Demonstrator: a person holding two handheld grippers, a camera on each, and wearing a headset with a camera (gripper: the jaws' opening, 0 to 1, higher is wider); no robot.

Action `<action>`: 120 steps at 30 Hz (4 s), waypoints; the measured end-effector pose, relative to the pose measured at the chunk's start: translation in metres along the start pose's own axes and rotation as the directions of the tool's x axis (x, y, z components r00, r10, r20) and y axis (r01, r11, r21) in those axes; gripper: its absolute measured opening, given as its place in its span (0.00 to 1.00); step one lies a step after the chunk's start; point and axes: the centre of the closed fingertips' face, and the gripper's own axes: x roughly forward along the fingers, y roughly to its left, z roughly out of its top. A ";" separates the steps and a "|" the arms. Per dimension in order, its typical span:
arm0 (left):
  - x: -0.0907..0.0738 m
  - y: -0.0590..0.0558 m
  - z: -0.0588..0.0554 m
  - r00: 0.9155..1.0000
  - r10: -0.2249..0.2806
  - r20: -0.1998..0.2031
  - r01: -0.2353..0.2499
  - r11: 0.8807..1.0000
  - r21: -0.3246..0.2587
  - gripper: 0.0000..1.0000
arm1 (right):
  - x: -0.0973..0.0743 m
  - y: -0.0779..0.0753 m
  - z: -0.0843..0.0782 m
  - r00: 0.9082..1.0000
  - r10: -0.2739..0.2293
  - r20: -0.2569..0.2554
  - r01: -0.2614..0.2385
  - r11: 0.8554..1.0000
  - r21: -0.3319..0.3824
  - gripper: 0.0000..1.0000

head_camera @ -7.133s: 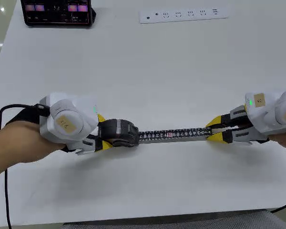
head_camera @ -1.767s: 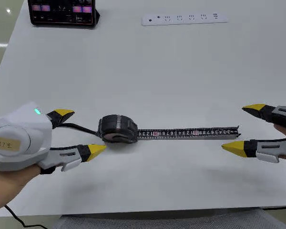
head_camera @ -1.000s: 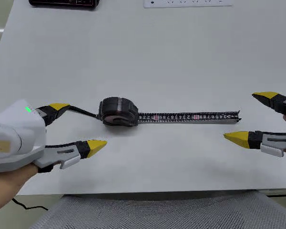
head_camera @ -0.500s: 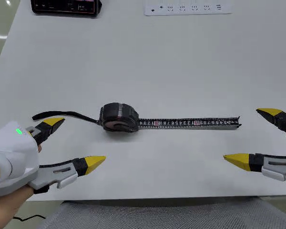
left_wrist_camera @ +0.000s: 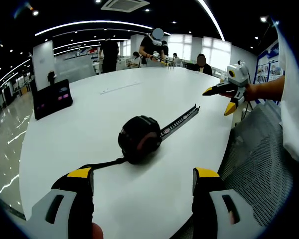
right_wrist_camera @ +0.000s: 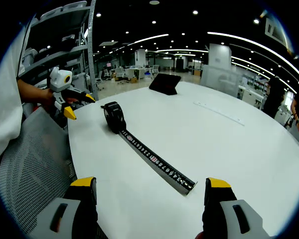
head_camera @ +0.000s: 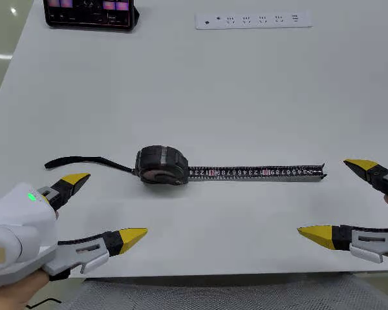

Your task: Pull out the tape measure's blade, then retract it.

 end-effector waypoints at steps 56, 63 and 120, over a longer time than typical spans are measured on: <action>0.000 0.000 0.007 1.000 -0.008 0.018 0.008 1.000 -0.023 0.89 | -0.002 0.004 0.004 1.000 0.017 -0.007 -0.017 1.000 -0.015 0.92; 0.001 -0.001 0.008 1.000 -0.014 0.018 0.015 1.000 -0.024 0.88 | -0.001 0.005 0.006 1.000 0.018 -0.005 -0.018 1.000 -0.015 0.92; 0.077 -0.013 0.032 0.997 0.013 0.076 0.005 0.973 -0.230 0.84 | 0.004 -0.022 0.002 1.000 0.001 -0.011 -0.001 1.000 -0.007 0.88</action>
